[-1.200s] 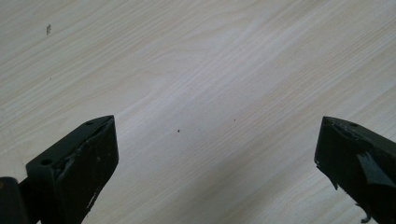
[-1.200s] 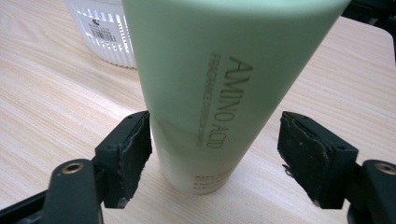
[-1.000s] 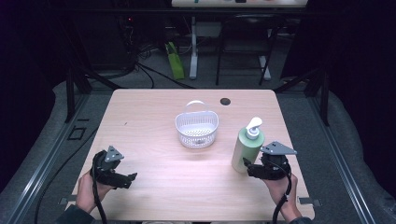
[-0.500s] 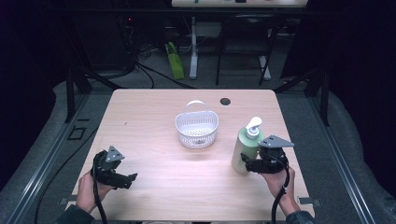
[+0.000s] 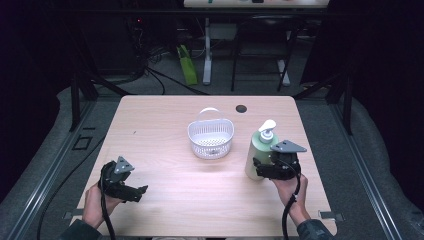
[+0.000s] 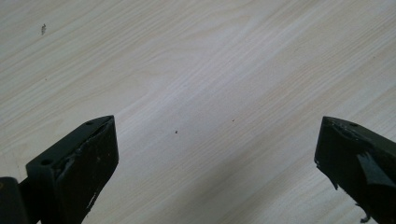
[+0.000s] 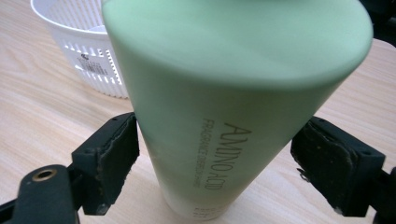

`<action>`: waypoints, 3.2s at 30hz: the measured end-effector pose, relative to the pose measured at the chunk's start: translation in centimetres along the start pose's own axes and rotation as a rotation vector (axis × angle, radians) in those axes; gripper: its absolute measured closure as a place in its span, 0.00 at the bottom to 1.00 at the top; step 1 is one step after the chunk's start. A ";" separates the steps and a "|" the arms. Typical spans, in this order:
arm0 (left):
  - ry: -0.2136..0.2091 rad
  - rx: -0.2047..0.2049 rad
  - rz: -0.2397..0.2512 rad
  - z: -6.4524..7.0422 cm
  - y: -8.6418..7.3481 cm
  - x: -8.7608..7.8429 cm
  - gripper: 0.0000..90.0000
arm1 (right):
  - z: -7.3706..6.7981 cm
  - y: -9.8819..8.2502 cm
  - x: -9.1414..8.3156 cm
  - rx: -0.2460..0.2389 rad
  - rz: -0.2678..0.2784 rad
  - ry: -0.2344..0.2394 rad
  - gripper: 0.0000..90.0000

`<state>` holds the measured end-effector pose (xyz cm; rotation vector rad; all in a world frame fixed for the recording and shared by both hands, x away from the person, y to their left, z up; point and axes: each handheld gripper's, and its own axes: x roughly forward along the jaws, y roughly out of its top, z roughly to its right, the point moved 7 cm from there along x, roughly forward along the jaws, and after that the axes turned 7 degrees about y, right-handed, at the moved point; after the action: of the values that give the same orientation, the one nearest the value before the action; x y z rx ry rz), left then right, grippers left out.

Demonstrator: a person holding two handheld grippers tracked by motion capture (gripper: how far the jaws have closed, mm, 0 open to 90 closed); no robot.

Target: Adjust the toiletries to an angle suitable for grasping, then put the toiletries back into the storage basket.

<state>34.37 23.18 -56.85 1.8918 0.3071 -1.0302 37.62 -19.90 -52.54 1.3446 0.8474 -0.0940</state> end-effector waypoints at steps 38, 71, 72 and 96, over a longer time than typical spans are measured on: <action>-0.017 0.014 0.003 0.2 0.0 0.0 0.00 | 0.7 2.0 -2.8 -0.020 -0.002 0.139 0.02; -0.035 0.019 0.014 0.8 0.1 0.1 0.00 | 0.2 6.9 -3.3 -0.057 0.145 0.156 0.02; -0.040 0.018 0.011 0.8 0.1 0.2 0.00 | 0.2 7.0 -3.3 -0.059 0.155 0.151 0.02; -0.026 0.014 0.004 0.7 0.0 0.2 0.00 | 0.7 8.4 -4.4 -0.016 0.301 0.131 0.65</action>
<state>34.12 22.53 -57.16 1.8895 0.2808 -1.0563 39.17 -19.99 -43.20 1.4601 0.7430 0.2375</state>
